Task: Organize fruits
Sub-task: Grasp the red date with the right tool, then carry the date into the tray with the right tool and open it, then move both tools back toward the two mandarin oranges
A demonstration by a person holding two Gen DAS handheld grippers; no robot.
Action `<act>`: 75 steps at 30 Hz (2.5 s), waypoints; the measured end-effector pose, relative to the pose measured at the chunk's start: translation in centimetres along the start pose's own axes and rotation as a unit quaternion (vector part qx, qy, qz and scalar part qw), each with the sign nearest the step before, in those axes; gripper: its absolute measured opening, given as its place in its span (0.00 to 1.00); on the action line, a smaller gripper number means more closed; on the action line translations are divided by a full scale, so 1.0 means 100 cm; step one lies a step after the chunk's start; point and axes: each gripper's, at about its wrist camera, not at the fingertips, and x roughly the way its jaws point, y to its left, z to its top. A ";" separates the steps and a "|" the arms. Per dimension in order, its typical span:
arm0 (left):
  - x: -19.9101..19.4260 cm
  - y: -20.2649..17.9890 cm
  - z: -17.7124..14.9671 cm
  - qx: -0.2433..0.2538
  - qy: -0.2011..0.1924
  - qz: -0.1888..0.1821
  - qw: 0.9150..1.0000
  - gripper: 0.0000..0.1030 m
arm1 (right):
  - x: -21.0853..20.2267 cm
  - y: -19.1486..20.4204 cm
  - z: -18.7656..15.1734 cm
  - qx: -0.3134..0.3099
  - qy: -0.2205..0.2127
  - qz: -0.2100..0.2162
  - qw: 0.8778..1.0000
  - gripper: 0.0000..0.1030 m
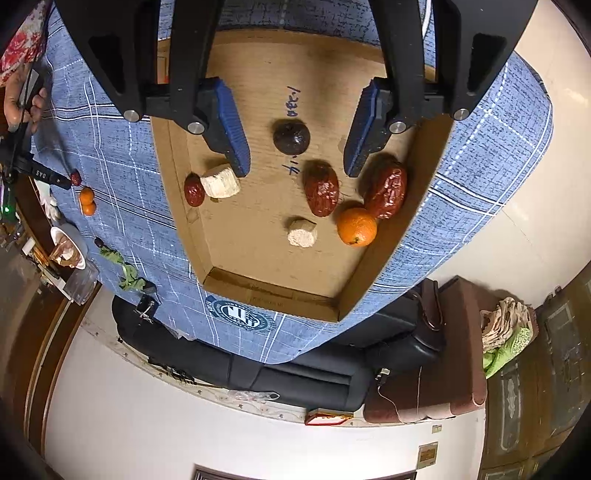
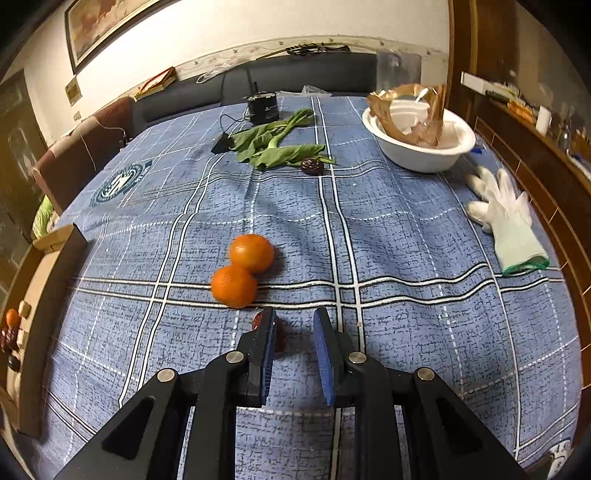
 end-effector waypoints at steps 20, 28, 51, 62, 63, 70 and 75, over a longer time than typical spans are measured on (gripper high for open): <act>0.008 0.002 -0.001 -0.007 0.005 -0.007 1.000 0.51 | -0.007 0.052 -0.016 -0.045 -0.006 0.037 0.998 0.19; 0.006 0.017 -0.001 -0.022 0.000 -0.003 1.000 0.51 | -0.029 0.142 -0.011 -0.096 0.006 0.154 0.983 0.20; -0.010 0.060 -0.001 -0.056 -0.013 -0.004 0.998 0.58 | 0.031 0.321 -0.018 -0.172 0.096 0.252 0.947 0.33; -0.031 0.023 0.001 -0.029 -0.030 -0.027 0.999 0.64 | -0.016 0.246 -0.012 -0.151 0.029 0.211 0.965 0.35; -0.032 0.015 0.001 -0.021 -0.031 -0.034 0.999 0.65 | -0.018 0.225 -0.010 -0.140 0.021 0.191 0.971 0.35; -0.020 -0.038 -0.004 0.026 -0.011 -0.066 0.997 0.66 | -0.014 0.068 0.023 0.018 -0.005 0.085 0.996 0.35; -0.008 -0.078 -0.011 0.060 0.016 -0.090 0.994 0.66 | 0.006 0.011 0.044 0.061 -0.005 0.041 0.997 0.34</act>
